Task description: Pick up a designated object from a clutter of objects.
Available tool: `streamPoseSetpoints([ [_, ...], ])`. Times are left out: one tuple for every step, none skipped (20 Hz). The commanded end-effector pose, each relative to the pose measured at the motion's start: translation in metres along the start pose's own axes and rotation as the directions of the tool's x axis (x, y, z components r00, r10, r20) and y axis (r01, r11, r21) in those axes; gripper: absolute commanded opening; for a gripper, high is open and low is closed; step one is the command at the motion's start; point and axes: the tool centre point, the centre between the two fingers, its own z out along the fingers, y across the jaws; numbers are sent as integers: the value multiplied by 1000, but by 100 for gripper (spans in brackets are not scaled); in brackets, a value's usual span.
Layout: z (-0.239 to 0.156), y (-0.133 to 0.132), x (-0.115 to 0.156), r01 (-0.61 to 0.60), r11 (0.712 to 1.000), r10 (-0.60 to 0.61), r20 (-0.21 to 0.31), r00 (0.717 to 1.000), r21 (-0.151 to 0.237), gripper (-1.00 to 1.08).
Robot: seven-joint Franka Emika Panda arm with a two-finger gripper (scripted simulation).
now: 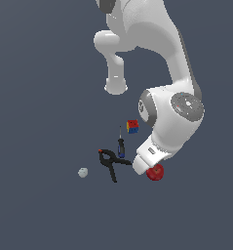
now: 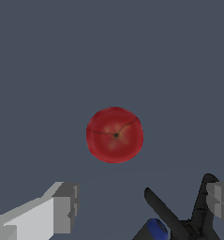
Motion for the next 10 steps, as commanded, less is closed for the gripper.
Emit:
streamPoseSetpoints([
  [14,-5,10,36,999,-36,-6,999,2,100],
  [19,-7,13,48,999,-48,-7,999,3,100],
  [24,-9,15,58,998,-58,-8,998,4,100],
  [28,-10,18,68,998,-68,-10,998,5,100],
  [31,-12,20,76,997,-76,-11,997,5,100],
  [34,-13,22,83,997,-83,-12,996,6,100],
  [37,-14,23,89,996,-89,-13,996,7,100],
  [39,-15,24,94,996,-94,-13,996,7,100],
  [41,-15,25,98,995,-97,-14,995,7,100],
  [42,-16,26,100,995,-100,-14,995,8,100],
])
